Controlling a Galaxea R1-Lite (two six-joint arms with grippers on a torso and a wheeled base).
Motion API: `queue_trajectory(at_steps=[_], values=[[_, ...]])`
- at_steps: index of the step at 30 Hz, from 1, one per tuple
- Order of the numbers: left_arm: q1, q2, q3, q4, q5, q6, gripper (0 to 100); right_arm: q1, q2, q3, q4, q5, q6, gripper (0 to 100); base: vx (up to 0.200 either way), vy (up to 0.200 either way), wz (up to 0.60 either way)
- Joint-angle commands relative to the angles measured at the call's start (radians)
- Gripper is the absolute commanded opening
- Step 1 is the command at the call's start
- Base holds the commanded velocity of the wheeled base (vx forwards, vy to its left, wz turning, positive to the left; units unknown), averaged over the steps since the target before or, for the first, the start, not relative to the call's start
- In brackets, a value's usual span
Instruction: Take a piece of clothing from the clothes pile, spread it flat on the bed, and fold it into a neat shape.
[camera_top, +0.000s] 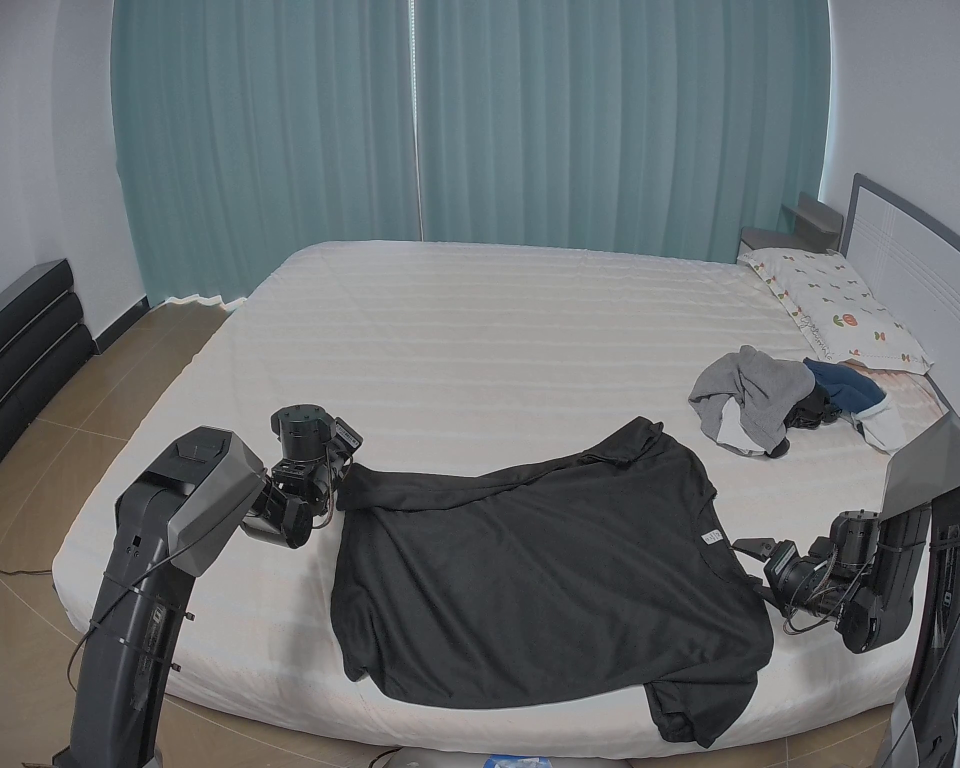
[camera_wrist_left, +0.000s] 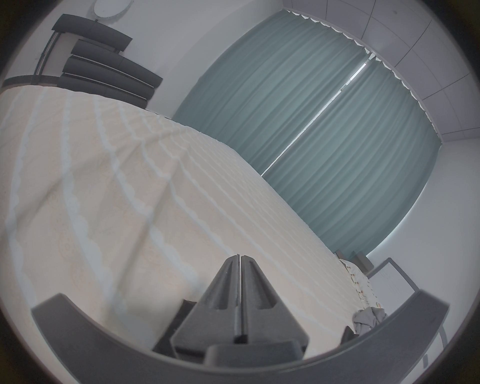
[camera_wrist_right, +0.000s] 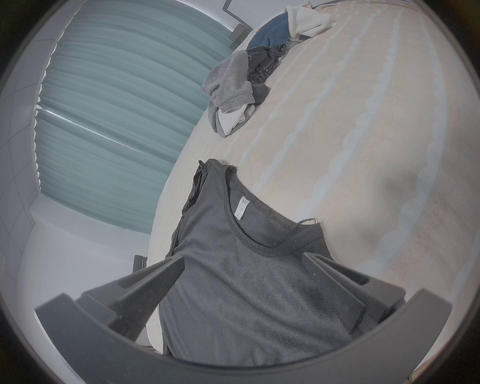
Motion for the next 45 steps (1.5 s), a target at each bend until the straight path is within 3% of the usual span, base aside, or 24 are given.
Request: queue_trajectory(at_steps=[1, 6, 12, 19, 24, 29, 30, 40, 45], values=[[0.003, 0.013, 0.01, -0.001, 0.018, -0.002, 100, 0.001, 0.004, -0.001, -0.013, 0.0, 0.0, 100, 0.0, 0.0, 0.0], [0.007, -0.052, 0.107, 0.002, 0.003, -0.011, 100, 0.001, 0.004, 0.0, -0.013, -0.001, -0.002, 100, 0.0, 0.0, 0.0], [0.004, -0.103, 0.217, 0.002, -0.078, -0.01, 100, 0.001, 0.004, 0.002, -0.013, -0.001, -0.002, 100, 0.0, 0.0, 0.0], [0.003, -0.104, 0.222, 0.05, -0.117, -0.003, 100, 0.007, 0.004, 0.002, -0.013, -0.001, -0.002, 100, 0.0, 0.0, 0.0], [-0.001, -0.096, 0.219, 0.057, -0.189, -0.002, 100, 0.007, 0.005, 0.0, -0.013, -0.003, -0.002, 100, 0.0, 0.0, 0.0], [-0.002, -0.093, 0.214, 0.062, -0.193, 0.001, 100, 0.007, 0.005, 0.0, -0.013, -0.003, -0.002, 100, 0.0, 0.0, 0.0], [-0.004, -0.093, 0.213, 0.068, -0.193, 0.007, 0, 0.007, 0.005, -0.001, -0.013, -0.003, -0.002, 100, 0.0, 0.0, 0.0], [0.001, -0.066, 0.128, 0.105, -0.161, 0.033, 0, 0.007, 0.005, -0.001, -0.013, -0.003, -0.002, 100, 0.0, 0.0, 0.0], [0.016, -0.023, -0.014, 0.102, -0.045, -0.065, 0, 0.008, 0.012, -0.001, -0.013, -0.004, -0.002, 100, 0.0, 0.0, 0.0]])
